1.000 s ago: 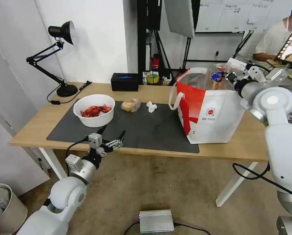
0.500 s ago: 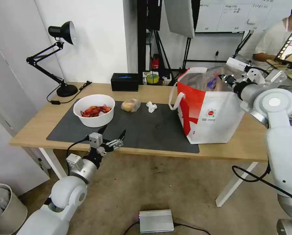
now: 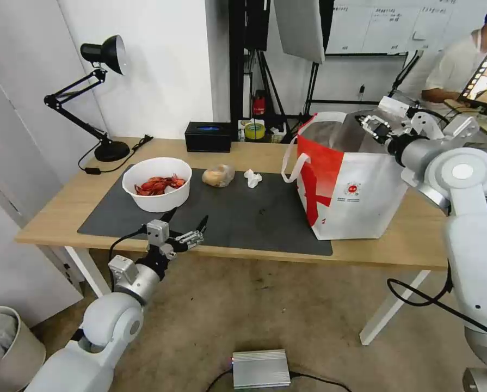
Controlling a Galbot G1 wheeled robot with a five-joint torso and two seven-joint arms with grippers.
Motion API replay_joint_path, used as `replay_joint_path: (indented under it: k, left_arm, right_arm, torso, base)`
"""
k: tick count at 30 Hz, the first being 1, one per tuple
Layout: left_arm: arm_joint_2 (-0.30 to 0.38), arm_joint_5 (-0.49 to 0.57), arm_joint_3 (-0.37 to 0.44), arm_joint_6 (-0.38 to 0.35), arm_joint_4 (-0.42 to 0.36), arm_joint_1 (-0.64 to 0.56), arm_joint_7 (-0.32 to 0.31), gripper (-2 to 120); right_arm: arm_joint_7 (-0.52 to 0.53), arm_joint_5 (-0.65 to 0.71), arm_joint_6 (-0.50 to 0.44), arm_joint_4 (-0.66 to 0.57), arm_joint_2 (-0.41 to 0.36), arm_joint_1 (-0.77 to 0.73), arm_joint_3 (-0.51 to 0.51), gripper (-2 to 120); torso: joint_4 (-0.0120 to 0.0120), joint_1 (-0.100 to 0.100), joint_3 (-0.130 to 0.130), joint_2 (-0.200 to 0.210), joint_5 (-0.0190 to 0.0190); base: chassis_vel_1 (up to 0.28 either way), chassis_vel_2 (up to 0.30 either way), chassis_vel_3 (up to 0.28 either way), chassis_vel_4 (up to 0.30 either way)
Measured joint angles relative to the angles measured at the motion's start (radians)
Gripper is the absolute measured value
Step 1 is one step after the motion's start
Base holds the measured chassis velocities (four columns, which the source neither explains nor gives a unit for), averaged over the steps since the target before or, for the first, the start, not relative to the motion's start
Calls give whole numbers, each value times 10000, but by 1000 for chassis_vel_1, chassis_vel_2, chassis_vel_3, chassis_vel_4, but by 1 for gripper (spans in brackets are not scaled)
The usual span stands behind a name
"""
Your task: Pick up the trash from the table and place it into the takeout bag.
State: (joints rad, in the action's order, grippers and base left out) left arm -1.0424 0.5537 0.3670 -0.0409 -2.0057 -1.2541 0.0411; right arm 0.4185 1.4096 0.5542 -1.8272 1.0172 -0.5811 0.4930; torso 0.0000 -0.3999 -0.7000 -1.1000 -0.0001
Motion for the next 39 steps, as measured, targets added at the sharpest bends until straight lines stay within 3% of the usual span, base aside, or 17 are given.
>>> replay_joint_path:
  k: [6, 8, 9, 12, 16, 28, 30, 39]
  left_arm:
    - [14, -7, 112, 26, -27, -40, 0, 100]
    - [30, -8, 176, 46, -41, -74, 0, 100]
    - [30, -8, 176, 46, -41, -74, 0, 100]
    - [46, -8, 240, 76, -63, -124, 0, 100]
    - [50, -12, 303, 107, -93, -164, 7, 100]
    - [14, -184, 522, 194, -96, -335, 157, 100]
    - [-47, -535, 635, -43, 74, -448, 203, 100]
    - [49, -759, 954, -627, 74, -725, 302, 100]
  right_arm:
    - [-1293, -1038, -234, -772, -272, -529, -294, 100]
    - [-2419, -2356, -684, -1064, -515, -1061, -482, 100]
    - [-2419, -2356, -684, -1064, -515, -1061, -482, 100]
    - [-3861, -3555, -1735, -1415, -862, -1874, -705, 100]
    - [-4681, -4022, -2513, -1941, -1124, -2620, -842, 100]
    - [-5315, -5196, -3181, -2641, -1289, -4499, -881, 100]
    - [-5312, -6220, -3341, -2515, -910, -5559, -1307, 100]
    - [-4721, -7553, -3307, -2351, -377, -6445, -1770, 100]
  torso:
    - [0, 0, 0, 0, 0]
    - [1, 0, 0, 0, 0]
    - [1, 0, 0, 0, 0]
    - [-2, 0, 0, 0, 3]
    - [0, 1, 1, -1, 0]
    - [-2, 1, 1, -1, 1]
    - [0, -1, 0, -1, 0]
    - [-1, 0, 0, -1, 0]
  base:
    - [0, 0, 0, 0]
    - [0, 0, 0, 0]
    - [0, 0, 0, 0]
    - [0, 0, 0, 0]
    - [0, 0, 0, 0]
    - [0, 0, 0, 0]
    - [0, 0, 0, 0]
    - [0, 0, 0, 0]
